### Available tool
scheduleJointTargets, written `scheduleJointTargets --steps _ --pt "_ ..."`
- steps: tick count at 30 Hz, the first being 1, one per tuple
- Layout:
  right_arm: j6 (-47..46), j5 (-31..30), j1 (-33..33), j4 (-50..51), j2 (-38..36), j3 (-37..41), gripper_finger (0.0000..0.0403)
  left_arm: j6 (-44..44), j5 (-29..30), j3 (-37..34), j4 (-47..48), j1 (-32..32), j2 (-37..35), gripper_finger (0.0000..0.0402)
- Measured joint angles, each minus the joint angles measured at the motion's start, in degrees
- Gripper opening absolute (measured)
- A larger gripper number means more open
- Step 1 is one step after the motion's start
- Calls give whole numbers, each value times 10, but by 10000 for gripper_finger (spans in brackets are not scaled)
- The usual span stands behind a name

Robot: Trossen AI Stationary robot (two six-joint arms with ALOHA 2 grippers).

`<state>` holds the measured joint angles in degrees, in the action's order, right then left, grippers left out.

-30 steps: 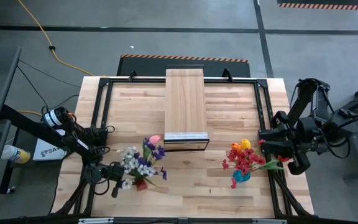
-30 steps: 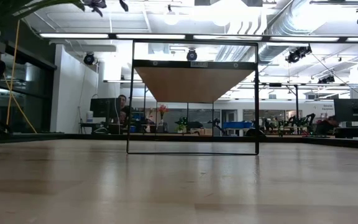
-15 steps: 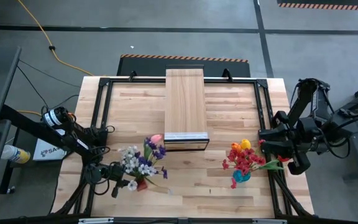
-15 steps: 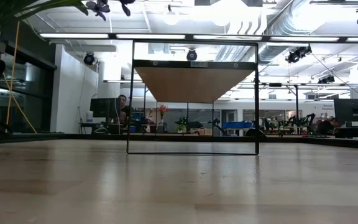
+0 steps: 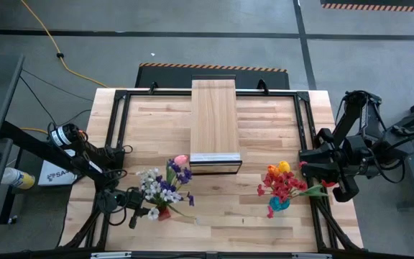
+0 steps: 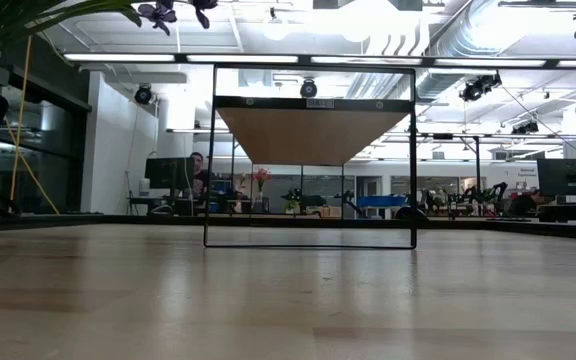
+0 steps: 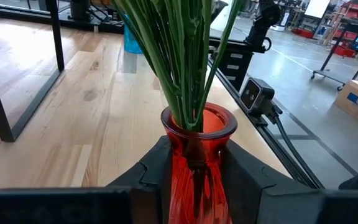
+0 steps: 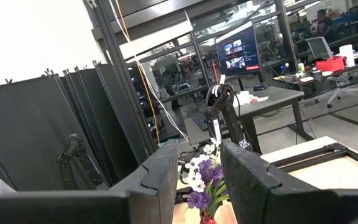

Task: Pick and place flowers into a vace then onto a shelf
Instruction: Put the red vase with flowers on the shelf

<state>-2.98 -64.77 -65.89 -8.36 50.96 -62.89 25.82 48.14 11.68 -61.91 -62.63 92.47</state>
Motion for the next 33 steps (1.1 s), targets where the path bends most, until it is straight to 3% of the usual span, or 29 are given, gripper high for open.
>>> scheduleJointTargets --steps 20,27,33 --pt "0 0 0 0 0 0 114 -44 18 21 8 0 2 139" --pt "0 -3 0 0 1 0 114 -43 17 20 13 0 2 110" --pt "0 -4 0 0 1 0 114 -15 13 20 26 0 2 60"
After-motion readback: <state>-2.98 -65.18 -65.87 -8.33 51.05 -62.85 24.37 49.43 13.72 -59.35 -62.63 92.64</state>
